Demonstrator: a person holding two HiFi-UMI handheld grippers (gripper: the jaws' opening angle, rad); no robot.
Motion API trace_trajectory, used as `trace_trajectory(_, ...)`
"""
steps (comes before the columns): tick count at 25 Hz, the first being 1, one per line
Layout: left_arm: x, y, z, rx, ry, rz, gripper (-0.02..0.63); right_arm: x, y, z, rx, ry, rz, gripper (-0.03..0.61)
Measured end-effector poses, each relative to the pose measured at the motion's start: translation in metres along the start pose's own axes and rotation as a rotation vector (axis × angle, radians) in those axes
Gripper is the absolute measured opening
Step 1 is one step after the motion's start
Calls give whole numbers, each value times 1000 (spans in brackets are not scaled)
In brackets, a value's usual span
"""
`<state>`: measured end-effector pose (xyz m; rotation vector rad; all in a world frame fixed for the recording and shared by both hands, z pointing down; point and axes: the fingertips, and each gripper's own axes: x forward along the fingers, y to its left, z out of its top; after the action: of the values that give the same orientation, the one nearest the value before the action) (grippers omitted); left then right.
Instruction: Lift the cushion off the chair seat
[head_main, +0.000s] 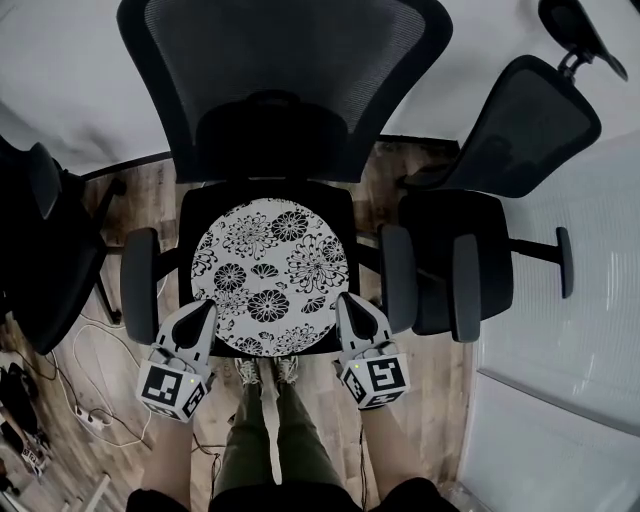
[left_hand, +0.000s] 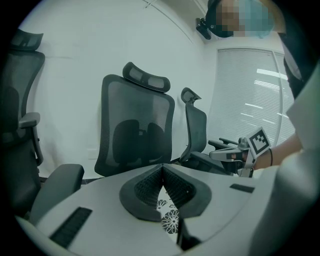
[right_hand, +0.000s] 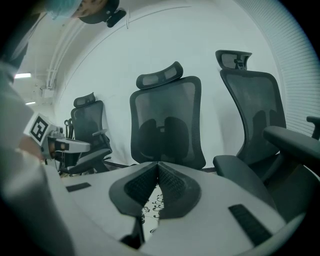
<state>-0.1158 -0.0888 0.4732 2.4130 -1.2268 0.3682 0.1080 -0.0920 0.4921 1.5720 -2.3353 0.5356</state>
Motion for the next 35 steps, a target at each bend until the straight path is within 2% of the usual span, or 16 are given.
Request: trace_trajectory(35,46,26,-102,-50,107,19,11,41,-20,-111,13,158,-20,15)
